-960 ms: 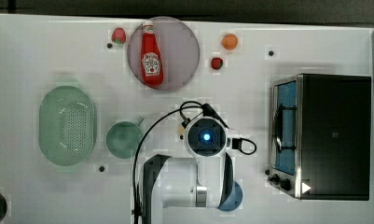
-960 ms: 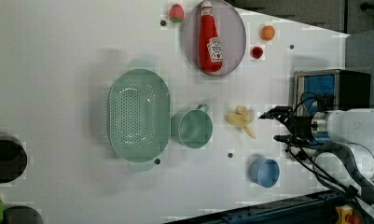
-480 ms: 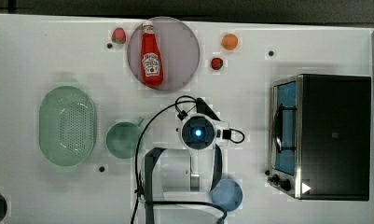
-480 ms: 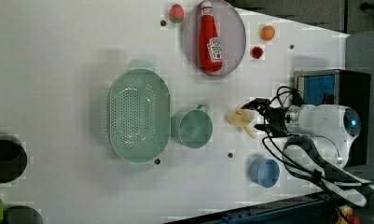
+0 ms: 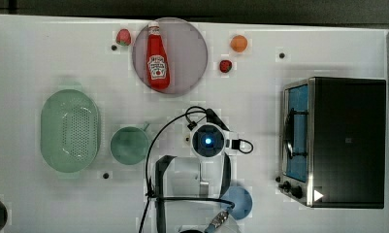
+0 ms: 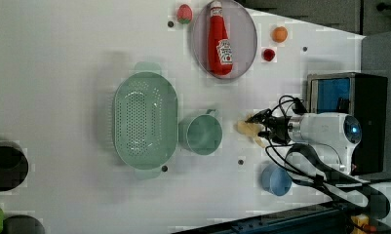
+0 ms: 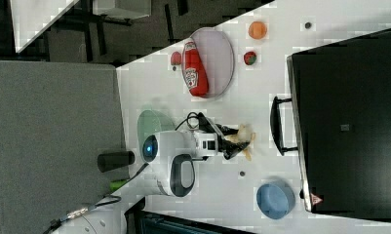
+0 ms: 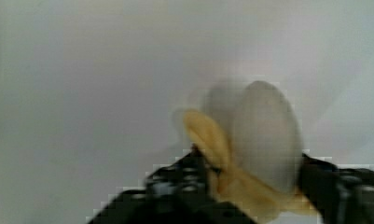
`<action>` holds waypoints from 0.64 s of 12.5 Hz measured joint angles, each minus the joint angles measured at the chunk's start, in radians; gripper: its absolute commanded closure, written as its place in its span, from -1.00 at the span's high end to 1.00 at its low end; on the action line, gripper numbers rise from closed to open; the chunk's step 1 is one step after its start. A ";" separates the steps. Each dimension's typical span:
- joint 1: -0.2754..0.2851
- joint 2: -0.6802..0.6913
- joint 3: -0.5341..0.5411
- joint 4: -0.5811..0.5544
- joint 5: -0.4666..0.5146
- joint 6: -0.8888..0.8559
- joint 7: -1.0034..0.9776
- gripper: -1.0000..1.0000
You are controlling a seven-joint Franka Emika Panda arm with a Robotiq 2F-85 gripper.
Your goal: Pick Banana and place it in mug.
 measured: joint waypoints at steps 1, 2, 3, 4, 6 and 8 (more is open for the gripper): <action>0.001 -0.012 0.010 0.000 0.000 -0.001 0.001 -0.30; 0.003 -0.025 0.014 0.006 -0.001 -0.008 0.001 -0.50; 0.011 -0.037 0.012 0.010 -0.006 -0.015 0.002 -0.53; 0.018 -0.041 0.006 0.010 -0.012 -0.009 0.002 -0.53; 0.013 -0.055 0.001 0.006 -0.001 -0.022 0.001 -0.53; 0.010 -0.083 -0.012 -0.016 0.010 -0.026 0.000 -0.53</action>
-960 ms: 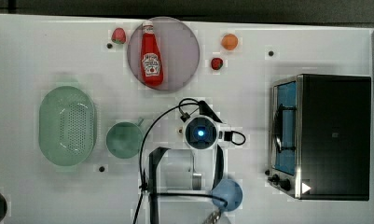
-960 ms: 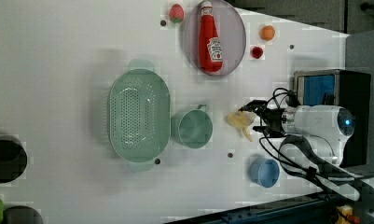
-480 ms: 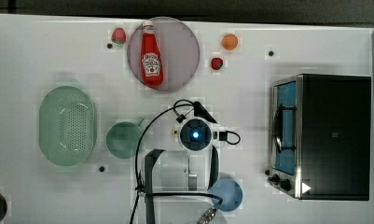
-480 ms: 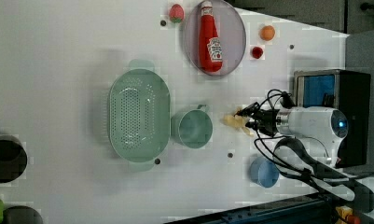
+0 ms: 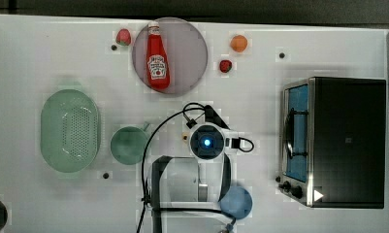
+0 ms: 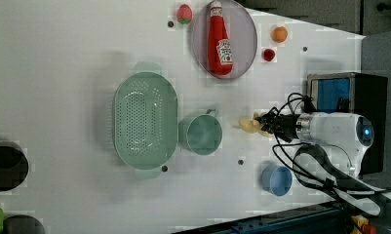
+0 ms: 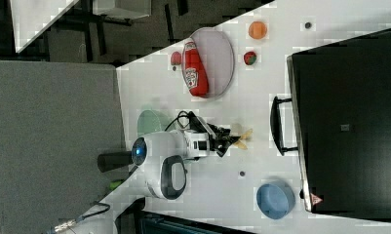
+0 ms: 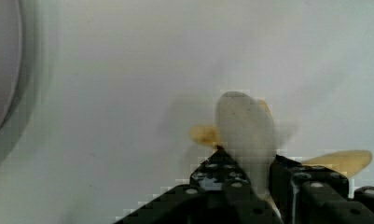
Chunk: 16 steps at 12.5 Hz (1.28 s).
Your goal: Pick Banana and place it in mug.
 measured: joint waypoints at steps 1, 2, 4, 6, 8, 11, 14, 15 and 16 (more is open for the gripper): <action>-0.009 -0.013 0.001 0.006 -0.010 -0.019 0.000 -0.53; -0.021 -0.055 0.011 0.008 -0.004 -0.053 0.001 -0.53; -0.010 -0.246 0.001 0.020 -0.004 -0.268 -0.001 -0.53; -0.015 -0.424 0.008 0.082 -0.006 -0.475 -0.001 -0.53; -0.022 -0.571 0.039 0.182 -0.002 -0.649 -0.001 -0.53; -0.015 -0.598 0.097 0.377 0.001 -0.914 0.009 -0.53; 0.002 -0.578 0.209 0.398 0.079 -0.999 0.133 -0.53; 0.011 -0.550 0.252 0.400 0.106 -0.997 0.188 -0.53; 0.030 -0.514 0.294 0.400 0.116 -0.980 0.244 -0.53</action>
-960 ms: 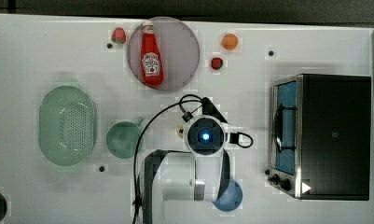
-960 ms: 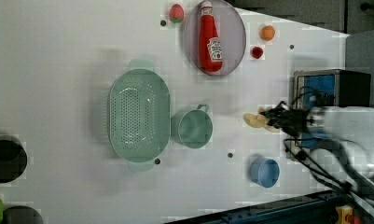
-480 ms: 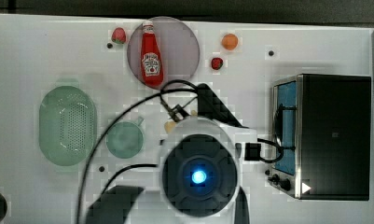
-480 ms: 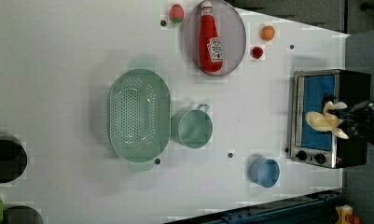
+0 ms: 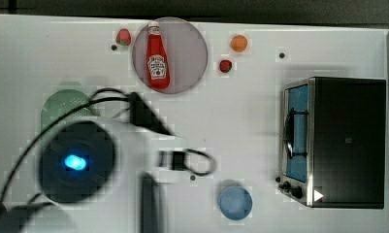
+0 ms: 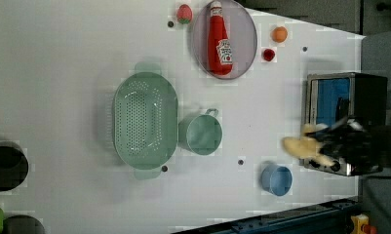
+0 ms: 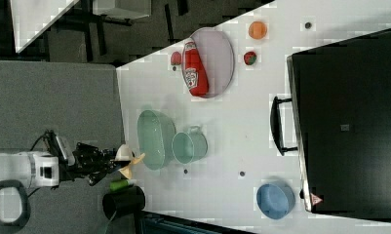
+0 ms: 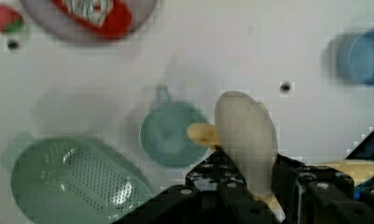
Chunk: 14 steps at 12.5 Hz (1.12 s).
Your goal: Pick Banana and place it in mug.
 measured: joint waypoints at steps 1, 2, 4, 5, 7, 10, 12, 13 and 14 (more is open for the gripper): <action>0.013 0.028 0.049 -0.016 -0.001 0.041 0.049 -0.53; 0.024 0.065 0.094 -0.018 0.004 0.073 0.092 -0.53; 0.057 0.160 0.160 -0.021 0.020 0.145 0.188 -0.53; 0.066 0.185 0.169 -0.049 0.025 0.216 0.228 -0.53; 0.045 0.214 0.188 -0.127 -0.014 0.348 0.286 -0.53; 0.033 0.240 0.157 -0.227 -0.070 0.554 0.312 -0.53; 0.023 0.295 0.140 -0.252 -0.082 0.614 0.351 -0.53; 0.019 0.326 0.138 -0.258 -0.093 0.616 0.374 -0.48; 0.007 0.351 0.151 -0.270 -0.093 0.624 0.395 -0.27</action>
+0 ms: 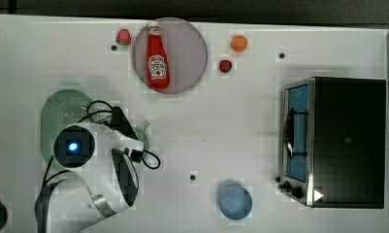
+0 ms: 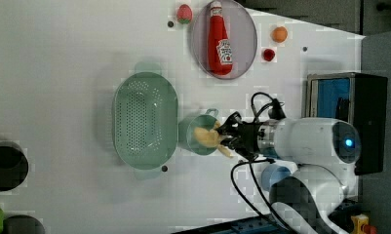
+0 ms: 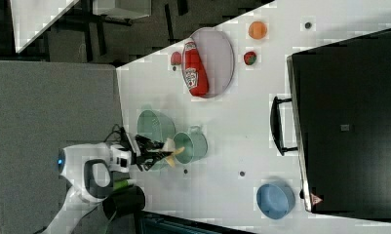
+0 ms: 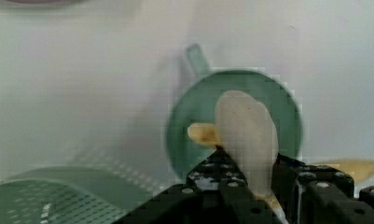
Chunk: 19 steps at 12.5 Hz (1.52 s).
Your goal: Pick Banana and place it in mug.
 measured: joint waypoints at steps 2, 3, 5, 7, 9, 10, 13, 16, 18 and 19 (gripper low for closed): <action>0.010 0.017 0.006 -0.025 0.002 0.039 0.011 0.24; 0.017 0.013 0.007 -0.031 0.004 0.038 0.017 0.46; 0.019 -0.003 0.010 -0.027 0.000 0.051 0.025 0.93; 0.019 -0.036 0.006 -0.031 -0.001 0.067 0.025 1.00; 0.020 -0.063 0.000 -0.010 0.011 0.023 0.026 1.00; 0.020 -0.079 -0.012 0.004 0.010 -0.015 0.026 1.00; 0.015 -0.183 -0.054 0.051 0.023 -0.216 -0.041 1.00; 0.026 -0.271 -0.145 0.211 0.011 -0.432 -0.170 1.00; 0.025 -0.327 -0.239 0.324 -0.003 -0.547 -0.273 1.00; 0.027 -0.357 -0.294 0.374 -0.002 -0.617 -0.323 1.00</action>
